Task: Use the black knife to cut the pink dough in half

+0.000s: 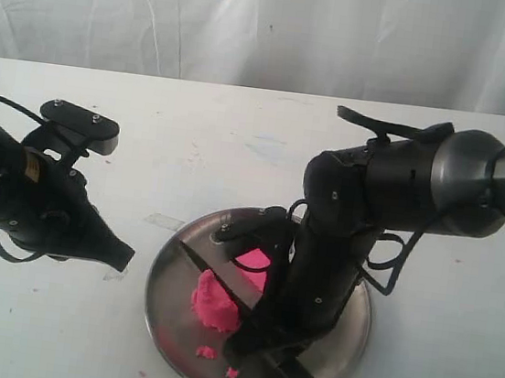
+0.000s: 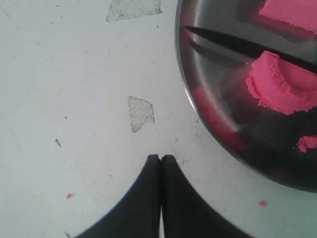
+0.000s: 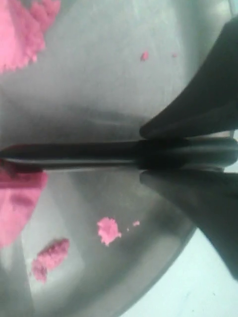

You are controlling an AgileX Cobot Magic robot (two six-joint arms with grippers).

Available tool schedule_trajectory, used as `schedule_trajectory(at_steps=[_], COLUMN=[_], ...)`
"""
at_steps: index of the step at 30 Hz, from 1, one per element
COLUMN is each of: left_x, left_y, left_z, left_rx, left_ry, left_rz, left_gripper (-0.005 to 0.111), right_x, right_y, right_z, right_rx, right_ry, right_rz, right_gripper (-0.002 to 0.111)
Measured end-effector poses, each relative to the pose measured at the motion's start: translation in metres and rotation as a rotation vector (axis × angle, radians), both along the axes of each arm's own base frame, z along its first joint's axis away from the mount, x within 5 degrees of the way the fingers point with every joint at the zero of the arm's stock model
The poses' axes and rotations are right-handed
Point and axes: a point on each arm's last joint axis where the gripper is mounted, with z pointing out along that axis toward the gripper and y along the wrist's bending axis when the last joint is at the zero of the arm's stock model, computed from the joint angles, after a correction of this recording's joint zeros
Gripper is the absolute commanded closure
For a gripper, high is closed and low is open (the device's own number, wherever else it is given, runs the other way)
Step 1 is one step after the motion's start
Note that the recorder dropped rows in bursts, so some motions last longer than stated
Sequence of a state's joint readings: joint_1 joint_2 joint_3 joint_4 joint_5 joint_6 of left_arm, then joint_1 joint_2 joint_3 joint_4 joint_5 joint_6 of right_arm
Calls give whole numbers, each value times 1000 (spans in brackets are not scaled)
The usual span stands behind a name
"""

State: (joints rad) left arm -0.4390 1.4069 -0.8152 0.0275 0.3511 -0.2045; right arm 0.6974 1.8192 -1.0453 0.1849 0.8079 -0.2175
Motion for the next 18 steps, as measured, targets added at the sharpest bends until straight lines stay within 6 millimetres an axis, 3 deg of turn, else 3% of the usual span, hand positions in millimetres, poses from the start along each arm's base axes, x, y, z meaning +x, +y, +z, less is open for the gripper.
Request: schedule_trajectory(at_steps=[4, 18], left_x=[0, 0], left_y=[0, 0], left_z=[0, 0], left_rx=[0, -1], left_ry=[0, -2], left_rz=[0, 0], left_gripper=[107, 107], right_x=[0, 12], right_y=[2, -8], right_z=[-3, -5], right_rx=[15, -112], right_ry=[6, -107], right_rz=[61, -41], right_gripper=[108, 108])
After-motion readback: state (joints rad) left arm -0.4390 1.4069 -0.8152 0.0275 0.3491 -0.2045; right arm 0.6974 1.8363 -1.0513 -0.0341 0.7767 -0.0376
